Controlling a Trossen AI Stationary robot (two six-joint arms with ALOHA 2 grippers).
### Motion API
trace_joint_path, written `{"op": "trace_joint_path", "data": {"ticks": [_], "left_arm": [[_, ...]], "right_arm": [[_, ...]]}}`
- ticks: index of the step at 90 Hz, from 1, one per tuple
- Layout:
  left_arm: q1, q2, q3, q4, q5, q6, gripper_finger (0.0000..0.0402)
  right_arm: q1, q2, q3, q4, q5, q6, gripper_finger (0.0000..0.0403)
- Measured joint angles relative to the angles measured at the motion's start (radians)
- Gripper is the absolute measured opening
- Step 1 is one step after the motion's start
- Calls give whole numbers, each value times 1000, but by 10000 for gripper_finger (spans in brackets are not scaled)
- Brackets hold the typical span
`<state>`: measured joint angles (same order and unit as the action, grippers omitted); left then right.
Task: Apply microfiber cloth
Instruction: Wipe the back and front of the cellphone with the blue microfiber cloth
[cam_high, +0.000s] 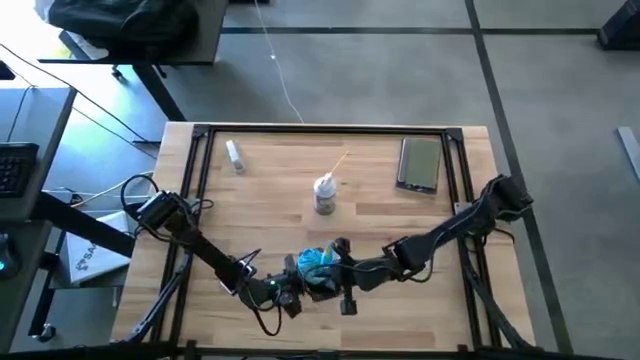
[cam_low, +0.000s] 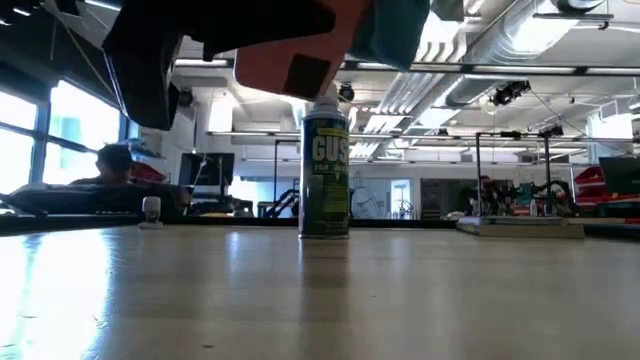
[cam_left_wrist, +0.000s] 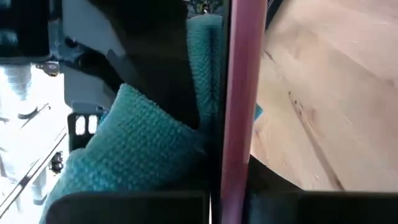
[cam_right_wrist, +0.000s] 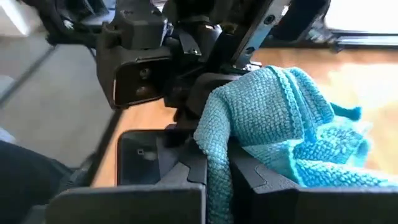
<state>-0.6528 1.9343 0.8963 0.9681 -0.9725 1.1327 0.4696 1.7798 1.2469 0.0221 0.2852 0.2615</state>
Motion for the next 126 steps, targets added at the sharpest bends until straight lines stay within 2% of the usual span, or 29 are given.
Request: {"op": "trace_joint_path", "data": {"ticks": [29, 56, 85, 104, 126], "left_arm": [[17, -2, 5, -12, -3, 56, 1], [42, -2, 5, -24, -73, 51, 1], [66, -2, 5, -27, -102, 58, 1], [101, -2, -17, -26, -118, 28, 1], [129, -2, -47, -19, -139, -26, 1]], "right_arm": [[-9, 1, 0, 52, -47, 61, 0], [-10, 5, 0, 49, -38, 100, 0], [-8, 5, 2, 18, -33, 126, 0], [-5, 6, 4, 13, -56, 136, 0], [-5, -1, 3, -17, -30, 142, 0]]}}
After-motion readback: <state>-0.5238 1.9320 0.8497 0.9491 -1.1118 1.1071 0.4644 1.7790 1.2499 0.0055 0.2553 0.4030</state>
